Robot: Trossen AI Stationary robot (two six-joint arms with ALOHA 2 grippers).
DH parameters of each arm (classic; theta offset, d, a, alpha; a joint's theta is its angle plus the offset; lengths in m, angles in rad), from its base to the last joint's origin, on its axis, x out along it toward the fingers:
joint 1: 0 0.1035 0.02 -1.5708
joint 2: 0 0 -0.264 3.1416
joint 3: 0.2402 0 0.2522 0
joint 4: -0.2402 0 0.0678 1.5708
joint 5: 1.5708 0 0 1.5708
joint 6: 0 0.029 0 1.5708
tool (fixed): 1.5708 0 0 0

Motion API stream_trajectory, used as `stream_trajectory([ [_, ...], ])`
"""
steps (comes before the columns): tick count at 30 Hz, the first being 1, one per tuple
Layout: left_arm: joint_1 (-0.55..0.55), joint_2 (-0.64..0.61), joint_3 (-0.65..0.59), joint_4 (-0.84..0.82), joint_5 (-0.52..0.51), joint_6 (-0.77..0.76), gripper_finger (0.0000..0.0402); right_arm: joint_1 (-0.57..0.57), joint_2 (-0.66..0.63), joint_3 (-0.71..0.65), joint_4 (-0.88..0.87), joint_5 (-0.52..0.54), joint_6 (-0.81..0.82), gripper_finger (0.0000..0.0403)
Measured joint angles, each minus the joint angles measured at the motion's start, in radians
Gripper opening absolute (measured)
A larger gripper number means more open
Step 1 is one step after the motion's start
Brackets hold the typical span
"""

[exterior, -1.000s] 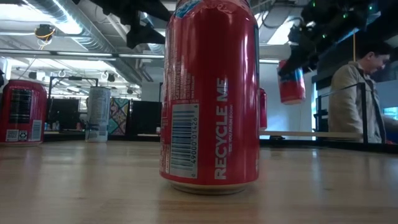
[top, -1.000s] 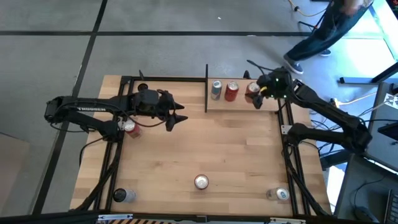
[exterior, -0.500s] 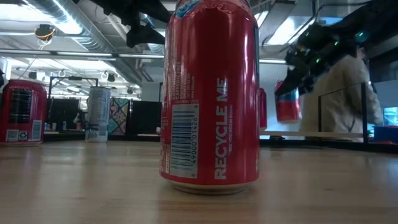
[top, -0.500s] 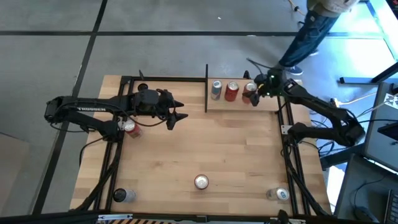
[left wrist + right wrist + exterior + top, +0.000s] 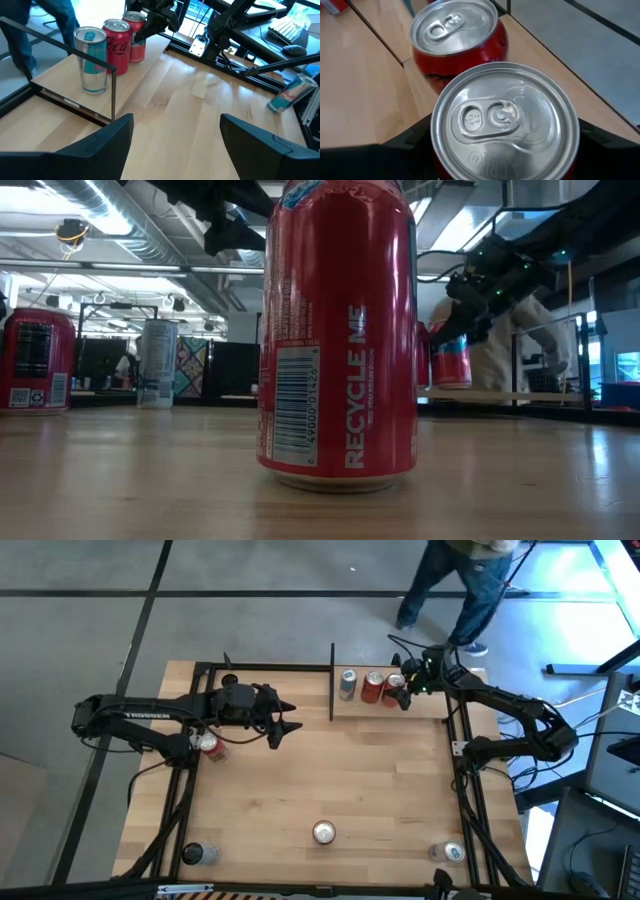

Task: Place canned beverage on shelf
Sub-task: Put the top red soda can on the shelf

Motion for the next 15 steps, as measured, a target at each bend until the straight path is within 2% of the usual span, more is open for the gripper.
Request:
stream_trajectory([
  [4, 0.000, 0.000, 0.000, 0.000, 0.000, 0.000, 0.0293, 0.000, 0.000, 0.000, 0.005, 0.037, -0.010, 0.0280],
  [10, 0.000, 0.000, 0.000, 0.000, 0.000, 0.001, 0.0293, 0.000, 0.000, 0.000, 0.009, 0.044, -0.021, 0.0381],
  [12, 0.000, 0.000, 0.000, 0.000, 0.000, 0.001, 0.0293, 0.000, 0.000, 0.000, 0.010, 0.043, -0.019, 0.0388],
  [15, 0.000, 0.000, 0.000, 0.000, 0.000, 0.025, 0.0293, 0.000, -0.017, 0.018, -0.023, 0.049, -0.014, 0.0376],
])
